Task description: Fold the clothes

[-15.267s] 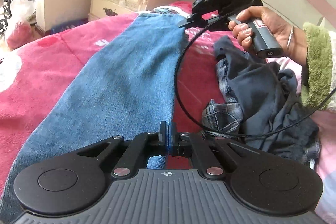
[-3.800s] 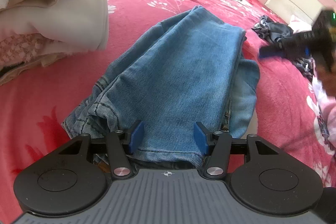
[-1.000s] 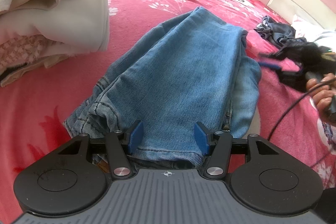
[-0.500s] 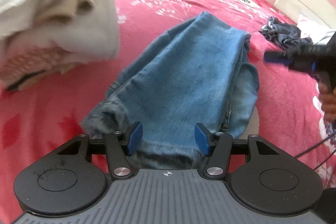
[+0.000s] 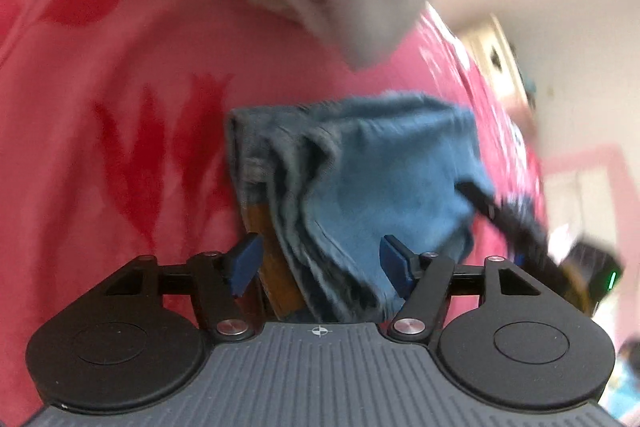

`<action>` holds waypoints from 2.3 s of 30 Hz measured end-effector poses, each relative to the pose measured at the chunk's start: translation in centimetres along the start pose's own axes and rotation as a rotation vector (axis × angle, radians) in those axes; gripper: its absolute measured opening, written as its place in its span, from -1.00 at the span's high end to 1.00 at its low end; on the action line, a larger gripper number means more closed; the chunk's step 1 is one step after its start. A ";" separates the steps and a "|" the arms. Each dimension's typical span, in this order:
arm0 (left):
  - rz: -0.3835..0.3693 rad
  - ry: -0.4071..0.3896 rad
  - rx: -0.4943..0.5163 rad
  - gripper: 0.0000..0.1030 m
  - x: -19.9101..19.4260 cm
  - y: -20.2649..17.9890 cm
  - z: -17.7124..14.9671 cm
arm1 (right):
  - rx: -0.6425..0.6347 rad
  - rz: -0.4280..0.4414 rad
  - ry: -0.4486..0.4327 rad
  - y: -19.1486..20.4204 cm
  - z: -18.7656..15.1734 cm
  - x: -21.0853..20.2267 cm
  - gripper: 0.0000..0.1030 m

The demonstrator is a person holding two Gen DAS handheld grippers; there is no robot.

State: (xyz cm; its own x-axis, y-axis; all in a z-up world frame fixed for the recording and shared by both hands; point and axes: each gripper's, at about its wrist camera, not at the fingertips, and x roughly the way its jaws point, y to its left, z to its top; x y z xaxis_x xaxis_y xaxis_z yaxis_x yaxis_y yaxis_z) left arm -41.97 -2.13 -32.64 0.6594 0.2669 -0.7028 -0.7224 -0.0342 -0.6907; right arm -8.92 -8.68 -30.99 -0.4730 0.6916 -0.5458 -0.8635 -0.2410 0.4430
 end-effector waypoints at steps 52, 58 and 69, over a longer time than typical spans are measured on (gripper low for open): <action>0.017 -0.084 0.351 0.53 1.2 -8.8 -3.1 | -0.268 -0.113 0.028 -2.2 2.2 2.8 0.25; -0.075 -0.110 0.415 0.59 -0.3 -11.7 -1.3 | -0.306 -0.063 0.028 -2.0 -0.8 1.8 0.26; -0.212 -0.141 0.441 0.62 2.9 -16.8 1.1 | -0.088 0.015 -0.023 -5.0 -0.7 1.2 0.26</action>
State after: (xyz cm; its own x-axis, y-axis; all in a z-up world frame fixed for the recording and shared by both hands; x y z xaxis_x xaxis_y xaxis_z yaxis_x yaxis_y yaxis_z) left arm -28.20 0.28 -22.87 0.7886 0.3519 -0.5042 -0.6148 0.4366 -0.6568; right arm -5.24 -7.17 -34.39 -0.4823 0.7030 -0.5227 -0.8691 -0.3090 0.3864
